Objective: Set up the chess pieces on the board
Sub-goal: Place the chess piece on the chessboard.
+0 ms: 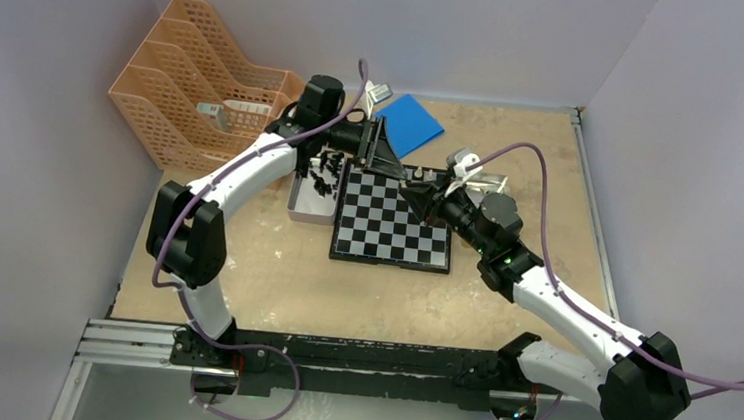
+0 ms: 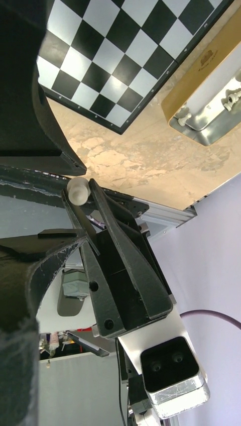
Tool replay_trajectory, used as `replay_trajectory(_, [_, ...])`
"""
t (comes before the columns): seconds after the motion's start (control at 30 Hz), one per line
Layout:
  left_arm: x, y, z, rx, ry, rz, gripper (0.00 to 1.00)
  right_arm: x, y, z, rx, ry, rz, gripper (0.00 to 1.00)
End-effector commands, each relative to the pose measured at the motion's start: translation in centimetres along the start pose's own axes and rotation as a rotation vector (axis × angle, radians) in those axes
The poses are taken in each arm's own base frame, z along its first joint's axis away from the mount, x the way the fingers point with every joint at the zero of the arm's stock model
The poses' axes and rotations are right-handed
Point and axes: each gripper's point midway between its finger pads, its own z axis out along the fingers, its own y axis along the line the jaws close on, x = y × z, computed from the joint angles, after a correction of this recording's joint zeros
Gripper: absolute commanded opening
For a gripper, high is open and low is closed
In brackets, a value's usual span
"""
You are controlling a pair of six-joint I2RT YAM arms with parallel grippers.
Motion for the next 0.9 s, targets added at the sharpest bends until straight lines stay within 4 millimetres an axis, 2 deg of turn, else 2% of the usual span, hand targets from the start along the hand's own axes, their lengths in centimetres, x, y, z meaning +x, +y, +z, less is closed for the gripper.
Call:
replay_trajectory(0.0, [-0.7, -1.5, 0.1, 0.047, 0.004, 0.063, 0.40, -3.3, 0.9, 0.5, -0.032, -0.090, -0.030, 0.17])
replay_trajectory(0.17, [0.0, -1.8, 0.2, 0.049, 0.025, 0.070, 0.26, -3.5, 0.8, 0.7, -0.023, -0.092, -0.023, 0.17])
replay_trajectory(0.3, [0.4, -2.0, 0.3, 0.046, 0.032, 0.082, 0.22, -3.2, 0.7, 0.7, -0.021, -0.089, -0.015, 0.17])
replay_trajectory(0.53, [0.2, -1.6, 0.4, 0.028, 0.026, 0.105, 0.10, -2.5, 0.5, 0.8, -0.014, -0.075, -0.011, 0.18])
replay_trajectory(0.67, [-0.3, -0.9, 0.6, -0.024, 0.005, 0.149, 0.08, -1.9, 0.2, 0.7, 0.005, -0.061, 0.004, 0.27])
replay_trajectory(0.87, [-1.6, -0.9, 0.8, -0.077, -0.067, 0.268, 0.08, -1.7, -0.6, -0.3, 0.067, -0.074, 0.067, 0.55])
